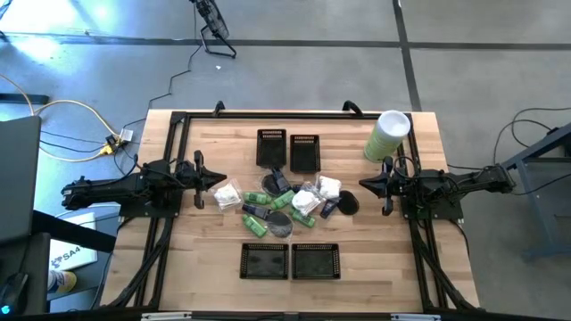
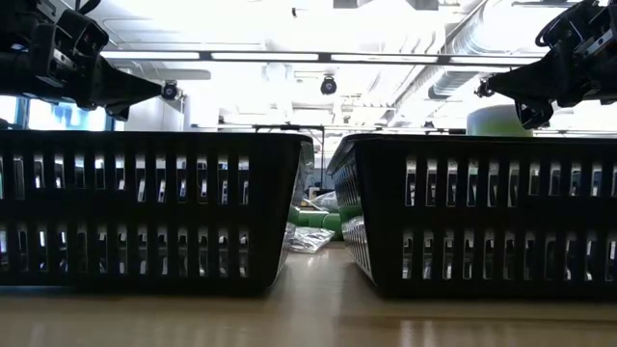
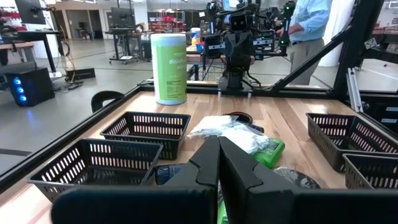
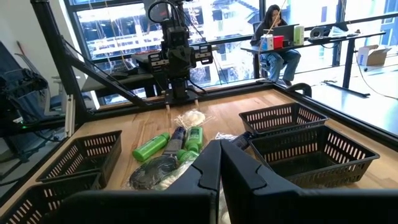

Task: Pick & Place Travel size toiletries
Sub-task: Put the blue shave cream into the top right black bin

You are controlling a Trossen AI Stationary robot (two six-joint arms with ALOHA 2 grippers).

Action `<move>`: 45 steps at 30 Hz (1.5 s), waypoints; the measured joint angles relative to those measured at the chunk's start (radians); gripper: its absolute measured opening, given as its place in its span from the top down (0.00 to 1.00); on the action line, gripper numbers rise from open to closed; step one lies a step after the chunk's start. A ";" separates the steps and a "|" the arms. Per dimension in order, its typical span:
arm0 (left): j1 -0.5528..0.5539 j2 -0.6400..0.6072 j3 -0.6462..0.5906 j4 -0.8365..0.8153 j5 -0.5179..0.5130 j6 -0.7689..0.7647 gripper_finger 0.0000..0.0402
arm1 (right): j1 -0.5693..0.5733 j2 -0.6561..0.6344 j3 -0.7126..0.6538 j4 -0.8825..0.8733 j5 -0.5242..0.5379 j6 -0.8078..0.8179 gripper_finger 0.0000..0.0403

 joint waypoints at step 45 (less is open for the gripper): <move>0.000 0.000 0.000 0.000 -0.002 0.000 1.00 | 0.000 0.212 0.000 0.222 0.060 0.052 0.99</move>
